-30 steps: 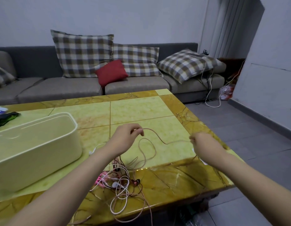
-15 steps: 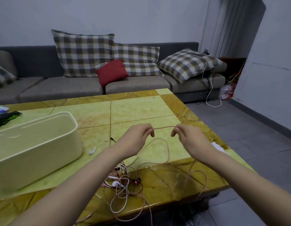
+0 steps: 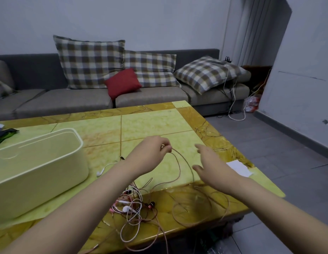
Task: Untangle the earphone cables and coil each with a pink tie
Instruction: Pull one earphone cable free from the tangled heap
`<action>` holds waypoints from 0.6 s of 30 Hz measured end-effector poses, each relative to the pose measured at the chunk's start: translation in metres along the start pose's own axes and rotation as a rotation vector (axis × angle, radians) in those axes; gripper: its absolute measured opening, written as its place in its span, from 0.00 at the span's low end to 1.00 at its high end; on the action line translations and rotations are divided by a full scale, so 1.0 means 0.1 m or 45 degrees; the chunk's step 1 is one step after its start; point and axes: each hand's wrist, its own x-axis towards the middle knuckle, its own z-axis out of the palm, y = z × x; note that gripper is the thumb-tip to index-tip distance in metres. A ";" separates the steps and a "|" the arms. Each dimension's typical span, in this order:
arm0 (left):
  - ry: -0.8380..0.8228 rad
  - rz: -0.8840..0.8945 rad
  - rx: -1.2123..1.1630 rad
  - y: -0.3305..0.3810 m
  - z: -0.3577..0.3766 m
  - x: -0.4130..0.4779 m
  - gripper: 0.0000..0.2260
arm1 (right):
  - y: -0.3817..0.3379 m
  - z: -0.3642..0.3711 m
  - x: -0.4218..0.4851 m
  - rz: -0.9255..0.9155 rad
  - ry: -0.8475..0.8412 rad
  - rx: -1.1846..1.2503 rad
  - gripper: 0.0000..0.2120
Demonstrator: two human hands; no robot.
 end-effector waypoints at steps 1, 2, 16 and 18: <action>-0.012 0.048 0.019 0.06 0.01 0.02 0.10 | -0.10 0.00 0.00 -0.097 0.049 0.056 0.28; -0.023 0.086 0.026 0.11 0.02 0.02 0.10 | -0.20 0.01 0.00 -0.164 0.067 0.122 0.26; 0.081 -0.217 -0.418 -0.33 -0.06 -0.07 0.11 | 0.68 -0.14 0.13 0.445 0.322 0.181 0.15; 0.155 -0.234 -0.471 -0.36 -0.08 -0.07 0.11 | 0.79 -0.05 0.09 0.524 0.241 0.143 0.14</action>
